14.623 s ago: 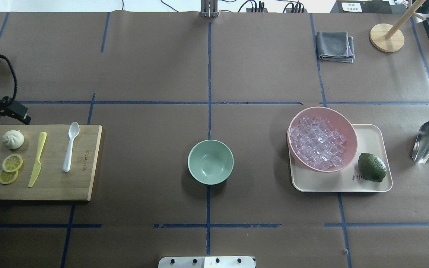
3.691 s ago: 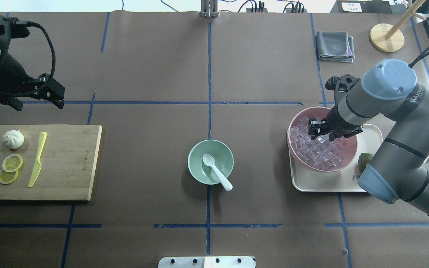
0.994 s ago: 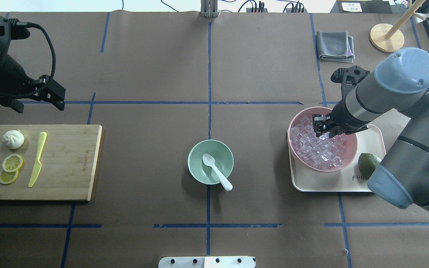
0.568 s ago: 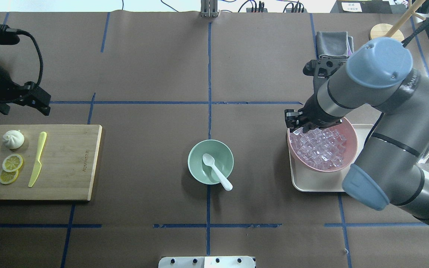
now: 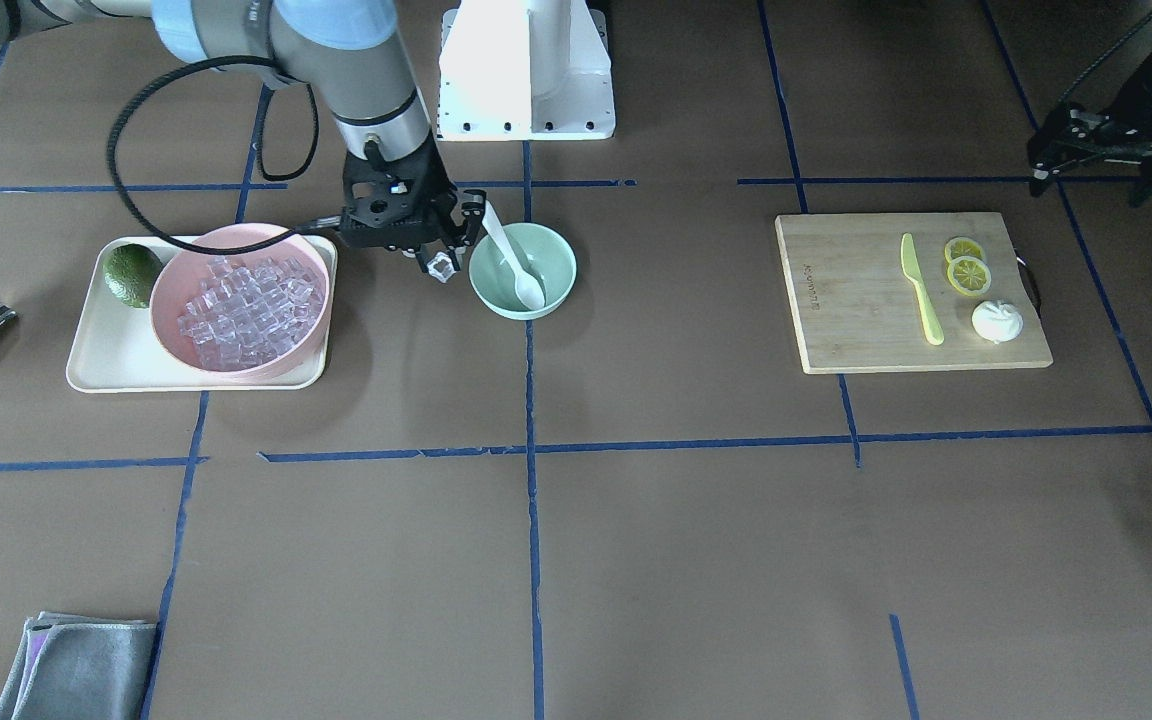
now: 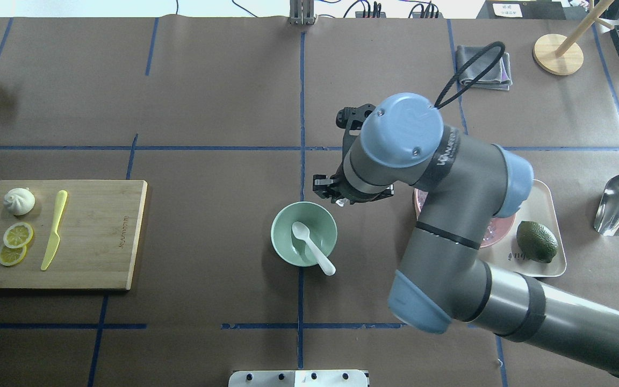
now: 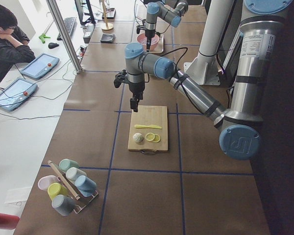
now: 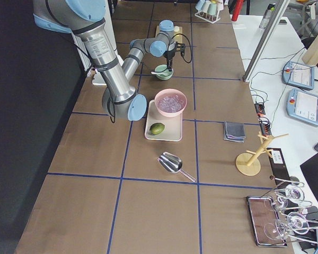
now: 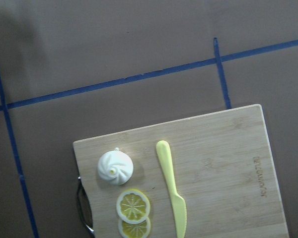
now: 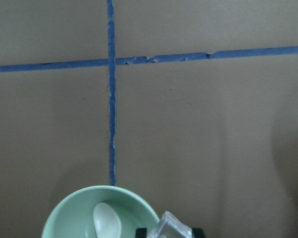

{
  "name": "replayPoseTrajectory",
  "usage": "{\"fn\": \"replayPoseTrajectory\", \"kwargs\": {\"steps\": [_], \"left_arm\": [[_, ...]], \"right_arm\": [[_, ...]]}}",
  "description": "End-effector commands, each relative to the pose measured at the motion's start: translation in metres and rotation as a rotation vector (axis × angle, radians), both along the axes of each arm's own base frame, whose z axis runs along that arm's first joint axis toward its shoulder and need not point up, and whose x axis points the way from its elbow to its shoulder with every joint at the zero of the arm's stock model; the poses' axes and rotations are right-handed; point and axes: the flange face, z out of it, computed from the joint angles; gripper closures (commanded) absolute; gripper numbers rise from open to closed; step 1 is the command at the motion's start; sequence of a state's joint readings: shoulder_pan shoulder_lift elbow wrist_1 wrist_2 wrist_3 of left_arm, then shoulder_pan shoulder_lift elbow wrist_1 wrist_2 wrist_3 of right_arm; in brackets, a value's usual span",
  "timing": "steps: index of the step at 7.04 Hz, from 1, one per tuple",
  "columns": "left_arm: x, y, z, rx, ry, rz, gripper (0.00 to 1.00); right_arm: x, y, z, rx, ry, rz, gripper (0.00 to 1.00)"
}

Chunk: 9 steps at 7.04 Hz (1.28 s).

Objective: Put spoon and ice into bowl

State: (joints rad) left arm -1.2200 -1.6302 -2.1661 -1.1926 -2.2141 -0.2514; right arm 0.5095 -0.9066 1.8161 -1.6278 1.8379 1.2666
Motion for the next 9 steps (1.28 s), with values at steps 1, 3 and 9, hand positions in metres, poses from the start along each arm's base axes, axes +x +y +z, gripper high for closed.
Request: {"fn": "replayPoseTrajectory", "kwargs": {"steps": [1, 3, 9], "left_arm": [[-0.027, 0.012, 0.034, -0.052, -0.026, -0.029, 0.00], [-0.052, 0.005, 0.053, -0.096, -0.042, -0.095, 0.00], [-0.076, -0.007, 0.111, -0.203, -0.066, -0.146, 0.00]], "right_arm": [[-0.056, 0.024, -0.017, 0.009, 0.027, -0.003, 1.00], [-0.072, 0.037, -0.025, 0.021, 0.028, -0.015, 0.99], [-0.047, 0.028, -0.043, 0.034, -0.014, 0.007, 0.01]]}}
